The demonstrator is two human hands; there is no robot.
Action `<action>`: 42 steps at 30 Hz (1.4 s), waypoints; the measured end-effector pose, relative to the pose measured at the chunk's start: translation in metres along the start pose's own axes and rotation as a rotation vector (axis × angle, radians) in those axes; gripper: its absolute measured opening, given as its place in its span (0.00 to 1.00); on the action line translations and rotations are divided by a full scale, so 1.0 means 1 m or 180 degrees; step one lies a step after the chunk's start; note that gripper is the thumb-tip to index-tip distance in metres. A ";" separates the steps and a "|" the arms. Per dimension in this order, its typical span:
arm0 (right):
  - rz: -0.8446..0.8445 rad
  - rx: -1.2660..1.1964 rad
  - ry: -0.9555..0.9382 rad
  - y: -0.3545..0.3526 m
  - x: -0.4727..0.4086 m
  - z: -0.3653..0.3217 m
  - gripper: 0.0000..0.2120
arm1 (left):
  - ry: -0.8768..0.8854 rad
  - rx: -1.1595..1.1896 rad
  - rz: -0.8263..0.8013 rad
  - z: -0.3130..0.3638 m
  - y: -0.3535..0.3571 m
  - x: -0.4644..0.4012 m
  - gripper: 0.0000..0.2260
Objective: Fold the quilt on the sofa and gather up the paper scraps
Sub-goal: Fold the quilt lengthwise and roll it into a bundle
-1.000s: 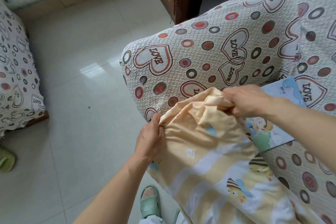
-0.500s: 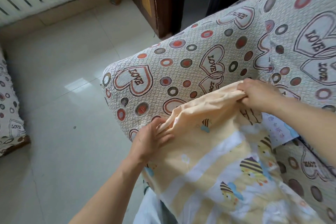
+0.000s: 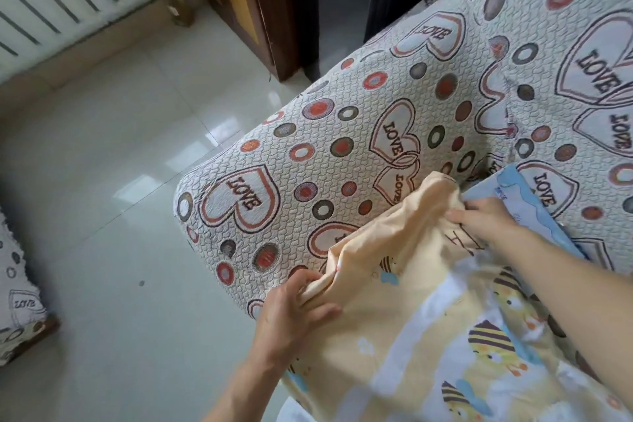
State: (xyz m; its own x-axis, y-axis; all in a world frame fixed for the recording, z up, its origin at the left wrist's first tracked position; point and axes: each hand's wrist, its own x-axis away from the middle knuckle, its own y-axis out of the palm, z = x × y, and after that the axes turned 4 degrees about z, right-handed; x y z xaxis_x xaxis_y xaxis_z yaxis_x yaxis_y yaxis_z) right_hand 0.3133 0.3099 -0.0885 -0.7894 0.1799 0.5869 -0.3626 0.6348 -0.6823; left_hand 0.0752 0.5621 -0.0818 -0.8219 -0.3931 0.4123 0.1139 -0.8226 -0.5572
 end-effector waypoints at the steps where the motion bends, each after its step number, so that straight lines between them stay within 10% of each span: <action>1: 0.0054 -0.0107 -0.0058 -0.001 0.001 -0.002 0.18 | 0.0024 0.0033 -0.0026 0.001 -0.001 -0.001 0.20; 6: 0.0738 -0.0217 -0.0630 -0.027 -0.013 -0.026 0.02 | 0.0287 0.0091 0.0035 0.018 -0.004 -0.022 0.19; 22: 0.2354 -0.0721 -0.1504 -0.045 -0.048 -0.136 0.07 | 0.1596 -0.0054 0.1262 0.091 -0.081 -0.125 0.15; 30: 0.1650 0.0367 -0.0869 -0.029 -0.042 -0.148 0.09 | 0.1028 -0.0495 0.0805 0.078 -0.090 -0.135 0.16; 37: 0.1231 0.1530 -0.4027 0.010 0.009 -0.191 0.11 | 0.0761 -0.0557 0.0382 0.073 -0.105 -0.136 0.19; 42: -0.0384 0.2764 -0.4056 0.051 0.037 -0.204 0.24 | 0.0518 -0.0200 -0.0169 0.057 -0.126 -0.121 0.25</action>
State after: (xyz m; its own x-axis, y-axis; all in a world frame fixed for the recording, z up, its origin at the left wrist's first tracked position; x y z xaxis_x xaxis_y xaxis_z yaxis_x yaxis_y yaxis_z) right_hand 0.3666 0.5017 -0.0124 -0.4566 -0.8632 0.2155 -0.2632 -0.1003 -0.9595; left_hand 0.1918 0.6902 -0.0207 -0.9059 -0.2738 0.3232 0.0369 -0.8111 -0.5838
